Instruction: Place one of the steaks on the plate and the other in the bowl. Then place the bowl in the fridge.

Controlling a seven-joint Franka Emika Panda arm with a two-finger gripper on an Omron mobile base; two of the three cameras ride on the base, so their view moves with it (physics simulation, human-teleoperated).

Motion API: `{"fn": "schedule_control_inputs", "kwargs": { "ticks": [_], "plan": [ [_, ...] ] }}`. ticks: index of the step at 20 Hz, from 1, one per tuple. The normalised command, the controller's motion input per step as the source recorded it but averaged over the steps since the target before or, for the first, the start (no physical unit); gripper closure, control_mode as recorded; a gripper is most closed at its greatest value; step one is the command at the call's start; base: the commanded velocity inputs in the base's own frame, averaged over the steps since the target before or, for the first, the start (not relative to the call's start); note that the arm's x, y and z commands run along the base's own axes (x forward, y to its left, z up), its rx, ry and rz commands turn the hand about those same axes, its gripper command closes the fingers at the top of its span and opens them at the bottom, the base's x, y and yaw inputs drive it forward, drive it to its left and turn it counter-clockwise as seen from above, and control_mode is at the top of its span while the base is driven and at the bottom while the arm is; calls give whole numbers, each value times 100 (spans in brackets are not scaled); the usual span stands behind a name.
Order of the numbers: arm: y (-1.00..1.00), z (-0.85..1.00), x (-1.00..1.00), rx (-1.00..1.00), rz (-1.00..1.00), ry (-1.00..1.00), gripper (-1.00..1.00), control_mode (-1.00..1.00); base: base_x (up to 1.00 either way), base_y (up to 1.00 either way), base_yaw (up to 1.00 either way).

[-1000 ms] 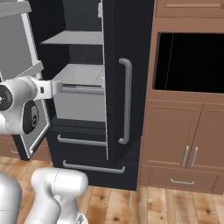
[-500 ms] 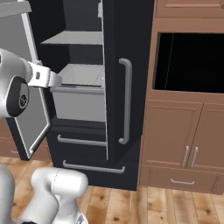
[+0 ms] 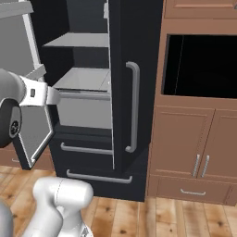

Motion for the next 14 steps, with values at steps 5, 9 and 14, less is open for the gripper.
{"fn": "schedule_control_inputs", "kwargs": {
  "ticks": [5,9,14],
  "plan": [
    [8,-5,-24,0,2,-5,100,100,-1,15,1],
    [0,0,0,0,0,0,100,100,14,100,10],
    [0,0,0,0,0,0,-100,100,23,100,19]
  ]
}}
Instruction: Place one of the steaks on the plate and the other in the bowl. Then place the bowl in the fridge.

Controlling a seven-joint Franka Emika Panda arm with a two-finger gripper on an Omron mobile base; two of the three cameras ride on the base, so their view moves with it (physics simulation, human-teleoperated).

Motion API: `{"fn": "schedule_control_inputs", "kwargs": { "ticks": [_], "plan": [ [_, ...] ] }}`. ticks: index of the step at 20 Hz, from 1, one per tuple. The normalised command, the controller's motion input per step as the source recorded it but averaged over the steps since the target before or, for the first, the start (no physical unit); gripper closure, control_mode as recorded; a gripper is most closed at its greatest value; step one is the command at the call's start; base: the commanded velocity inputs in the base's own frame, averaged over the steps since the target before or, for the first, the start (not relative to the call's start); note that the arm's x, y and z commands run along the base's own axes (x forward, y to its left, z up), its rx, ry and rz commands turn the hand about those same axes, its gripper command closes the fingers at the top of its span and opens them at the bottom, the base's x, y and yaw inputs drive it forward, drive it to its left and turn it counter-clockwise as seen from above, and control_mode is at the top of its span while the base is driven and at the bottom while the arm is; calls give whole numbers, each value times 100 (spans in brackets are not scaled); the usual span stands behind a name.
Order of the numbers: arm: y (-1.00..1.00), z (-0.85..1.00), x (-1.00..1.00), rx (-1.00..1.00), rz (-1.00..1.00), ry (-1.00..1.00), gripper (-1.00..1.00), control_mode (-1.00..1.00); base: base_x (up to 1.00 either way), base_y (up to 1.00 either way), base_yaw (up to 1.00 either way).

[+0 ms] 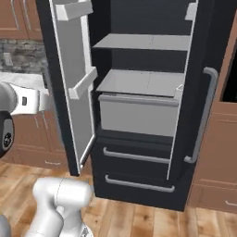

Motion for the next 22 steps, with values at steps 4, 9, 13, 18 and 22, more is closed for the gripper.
{"fn": "schedule_control_inputs", "kwargs": {
  "ticks": [4,9,13,18,22],
  "plan": [
    [0,0,0,0,0,0,-100,100,11,100,51],
    [0,0,0,0,0,0,-100,100,0,61,95],
    [0,0,0,0,0,0,-100,100,0,43,100],
    [0,0,0,0,0,0,-100,100,0,44,100],
    [0,0,0,0,0,0,-100,100,4,47,96]
  ]
}}
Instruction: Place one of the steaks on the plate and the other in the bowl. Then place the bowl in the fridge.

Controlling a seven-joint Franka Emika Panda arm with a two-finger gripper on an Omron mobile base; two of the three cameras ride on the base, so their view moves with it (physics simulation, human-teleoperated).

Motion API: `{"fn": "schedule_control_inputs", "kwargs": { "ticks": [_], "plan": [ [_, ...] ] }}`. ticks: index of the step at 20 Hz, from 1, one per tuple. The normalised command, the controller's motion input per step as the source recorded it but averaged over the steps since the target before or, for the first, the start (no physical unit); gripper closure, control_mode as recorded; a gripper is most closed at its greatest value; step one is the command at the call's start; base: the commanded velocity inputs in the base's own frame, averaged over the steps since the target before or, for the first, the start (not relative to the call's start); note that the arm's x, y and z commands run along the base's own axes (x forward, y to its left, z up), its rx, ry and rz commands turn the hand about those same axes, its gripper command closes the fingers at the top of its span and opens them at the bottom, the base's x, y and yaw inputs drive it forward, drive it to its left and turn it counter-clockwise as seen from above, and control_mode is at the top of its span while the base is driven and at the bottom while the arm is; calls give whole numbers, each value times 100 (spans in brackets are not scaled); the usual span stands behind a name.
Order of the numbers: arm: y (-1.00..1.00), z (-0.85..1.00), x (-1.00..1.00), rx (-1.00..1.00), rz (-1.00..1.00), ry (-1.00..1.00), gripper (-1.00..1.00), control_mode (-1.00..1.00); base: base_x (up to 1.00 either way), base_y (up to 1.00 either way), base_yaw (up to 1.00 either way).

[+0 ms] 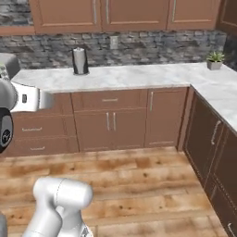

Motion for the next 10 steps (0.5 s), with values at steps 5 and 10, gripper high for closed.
{"fn": "schedule_control_inputs", "kwargs": {
  "ticks": [5,10],
  "plan": [
    [0,0,0,0,0,0,-100,100,59,79,63],
    [0,0,0,0,0,0,-100,100,100,24,8]
  ]
}}
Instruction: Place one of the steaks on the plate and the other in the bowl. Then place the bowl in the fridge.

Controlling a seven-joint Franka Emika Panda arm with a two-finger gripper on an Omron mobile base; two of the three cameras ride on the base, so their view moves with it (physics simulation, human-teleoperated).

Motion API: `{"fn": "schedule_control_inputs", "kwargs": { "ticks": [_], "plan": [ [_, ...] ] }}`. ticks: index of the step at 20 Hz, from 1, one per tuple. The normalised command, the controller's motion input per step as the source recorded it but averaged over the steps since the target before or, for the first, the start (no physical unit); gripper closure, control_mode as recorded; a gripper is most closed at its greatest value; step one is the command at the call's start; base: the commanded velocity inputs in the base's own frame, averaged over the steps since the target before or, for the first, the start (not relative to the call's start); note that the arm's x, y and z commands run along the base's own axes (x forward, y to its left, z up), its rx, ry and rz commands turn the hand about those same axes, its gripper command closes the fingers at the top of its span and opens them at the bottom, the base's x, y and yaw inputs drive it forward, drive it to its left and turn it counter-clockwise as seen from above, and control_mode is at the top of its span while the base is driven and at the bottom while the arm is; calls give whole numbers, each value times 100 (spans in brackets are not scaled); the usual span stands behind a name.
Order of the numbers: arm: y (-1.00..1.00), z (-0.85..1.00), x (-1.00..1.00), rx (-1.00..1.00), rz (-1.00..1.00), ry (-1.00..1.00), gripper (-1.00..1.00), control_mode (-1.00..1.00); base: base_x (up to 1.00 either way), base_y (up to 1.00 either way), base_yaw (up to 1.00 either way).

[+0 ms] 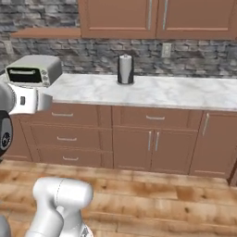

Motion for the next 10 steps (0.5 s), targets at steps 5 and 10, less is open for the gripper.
{"fn": "schedule_control_inputs", "kwargs": {
  "ticks": [5,10],
  "plan": [
    [0,0,0,0,0,0,-100,100,94,100,-1],
    [0,0,0,0,0,0,-100,100,71,100,0]
  ]
}}
